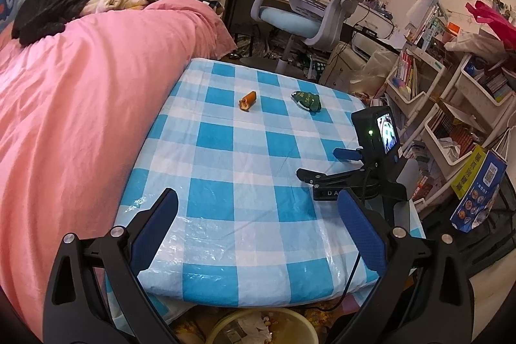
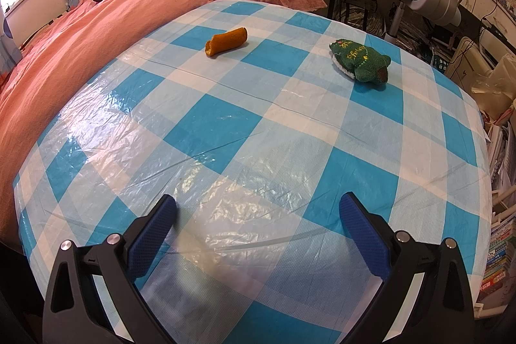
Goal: Collect trash
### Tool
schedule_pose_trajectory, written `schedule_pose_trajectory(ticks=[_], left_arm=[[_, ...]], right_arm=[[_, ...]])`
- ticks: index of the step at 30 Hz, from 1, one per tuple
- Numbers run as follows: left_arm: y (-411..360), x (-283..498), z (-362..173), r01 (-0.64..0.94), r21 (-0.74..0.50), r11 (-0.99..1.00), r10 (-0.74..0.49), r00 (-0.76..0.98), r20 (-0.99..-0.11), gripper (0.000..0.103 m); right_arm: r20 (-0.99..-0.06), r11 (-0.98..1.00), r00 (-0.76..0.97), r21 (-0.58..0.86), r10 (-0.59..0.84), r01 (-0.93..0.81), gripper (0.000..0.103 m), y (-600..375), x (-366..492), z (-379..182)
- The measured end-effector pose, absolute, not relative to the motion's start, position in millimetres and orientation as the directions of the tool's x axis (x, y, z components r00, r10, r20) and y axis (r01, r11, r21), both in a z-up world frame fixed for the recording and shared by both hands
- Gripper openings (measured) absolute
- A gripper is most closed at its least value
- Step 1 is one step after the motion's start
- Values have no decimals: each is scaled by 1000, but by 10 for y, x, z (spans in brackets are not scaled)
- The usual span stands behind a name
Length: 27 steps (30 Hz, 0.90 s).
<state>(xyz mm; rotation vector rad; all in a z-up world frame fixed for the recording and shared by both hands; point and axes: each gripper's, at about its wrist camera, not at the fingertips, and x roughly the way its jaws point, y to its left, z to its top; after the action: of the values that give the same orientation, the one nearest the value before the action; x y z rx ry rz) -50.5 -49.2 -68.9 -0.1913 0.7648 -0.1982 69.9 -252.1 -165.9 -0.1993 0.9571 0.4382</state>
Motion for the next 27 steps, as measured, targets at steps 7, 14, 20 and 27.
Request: schedule_pose_trajectory(ticks=[7, 14, 20, 27], left_arm=[[-490, -504, -687, 107, -250, 962, -251, 704, -664, 95], [-457, -511, -705, 106, -267, 958, -262, 702, -662, 95], [-454, -524, -708, 104, -269, 957, -262, 705, -659, 95], [-488, -552, -697, 110, -250, 962, -252, 709, -659, 95]], right_arm=[[-824, 895, 497, 27, 272, -446, 97, -2521, 699, -1660], [-824, 895, 497, 27, 272, -446, 97, -2521, 699, -1660], [-824, 895, 497, 27, 272, -445, 97, -2521, 700, -1660], [-824, 895, 497, 27, 272, -445, 97, -2520, 700, -1660]])
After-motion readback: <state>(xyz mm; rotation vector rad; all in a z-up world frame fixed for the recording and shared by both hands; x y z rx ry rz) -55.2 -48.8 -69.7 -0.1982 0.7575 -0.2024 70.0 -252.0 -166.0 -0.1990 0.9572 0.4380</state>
